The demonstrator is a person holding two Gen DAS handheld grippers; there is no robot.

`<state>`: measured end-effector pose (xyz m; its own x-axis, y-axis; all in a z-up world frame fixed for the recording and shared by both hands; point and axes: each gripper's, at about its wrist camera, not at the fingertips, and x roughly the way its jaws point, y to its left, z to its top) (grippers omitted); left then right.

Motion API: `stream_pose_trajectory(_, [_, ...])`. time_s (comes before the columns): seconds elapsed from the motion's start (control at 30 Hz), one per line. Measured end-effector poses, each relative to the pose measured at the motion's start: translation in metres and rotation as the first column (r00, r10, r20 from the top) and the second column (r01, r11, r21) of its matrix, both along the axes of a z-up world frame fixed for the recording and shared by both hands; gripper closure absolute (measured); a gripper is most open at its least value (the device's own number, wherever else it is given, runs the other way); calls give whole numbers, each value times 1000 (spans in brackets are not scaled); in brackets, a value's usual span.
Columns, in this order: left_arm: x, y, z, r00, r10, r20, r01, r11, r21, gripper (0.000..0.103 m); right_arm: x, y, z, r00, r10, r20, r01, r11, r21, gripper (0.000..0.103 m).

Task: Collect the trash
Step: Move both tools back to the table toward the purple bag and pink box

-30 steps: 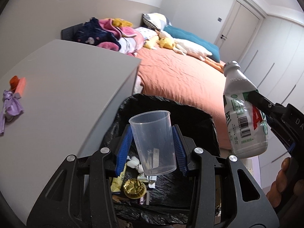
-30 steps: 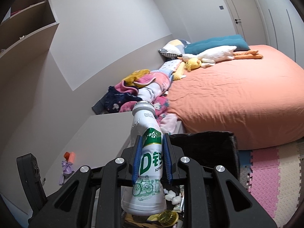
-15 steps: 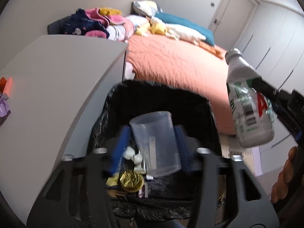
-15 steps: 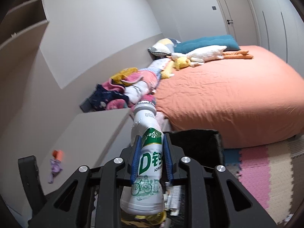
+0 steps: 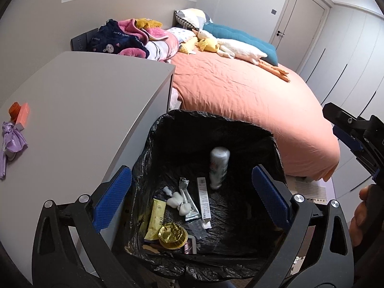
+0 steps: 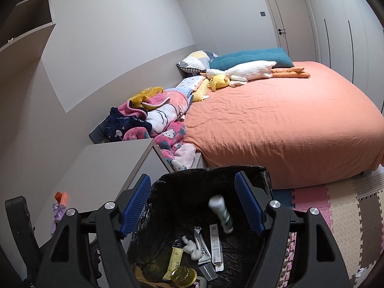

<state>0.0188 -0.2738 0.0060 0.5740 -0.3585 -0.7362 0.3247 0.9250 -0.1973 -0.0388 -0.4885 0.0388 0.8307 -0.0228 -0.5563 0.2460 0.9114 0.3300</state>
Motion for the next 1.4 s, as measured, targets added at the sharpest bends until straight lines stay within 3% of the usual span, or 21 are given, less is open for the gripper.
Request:
stream_pose_trajectory(0.7, [10, 46, 2, 997, 74, -9, -74, 997, -30, 6, 23, 38, -1, 998, 63, -19, -63, 998, -12, 28])
stream_pose_trajectory(1.4, [20, 147, 3, 964, 266, -6, -266, 962, -51, 6, 68, 136, -1, 970, 241, -39, -242, 969, -38, 25])
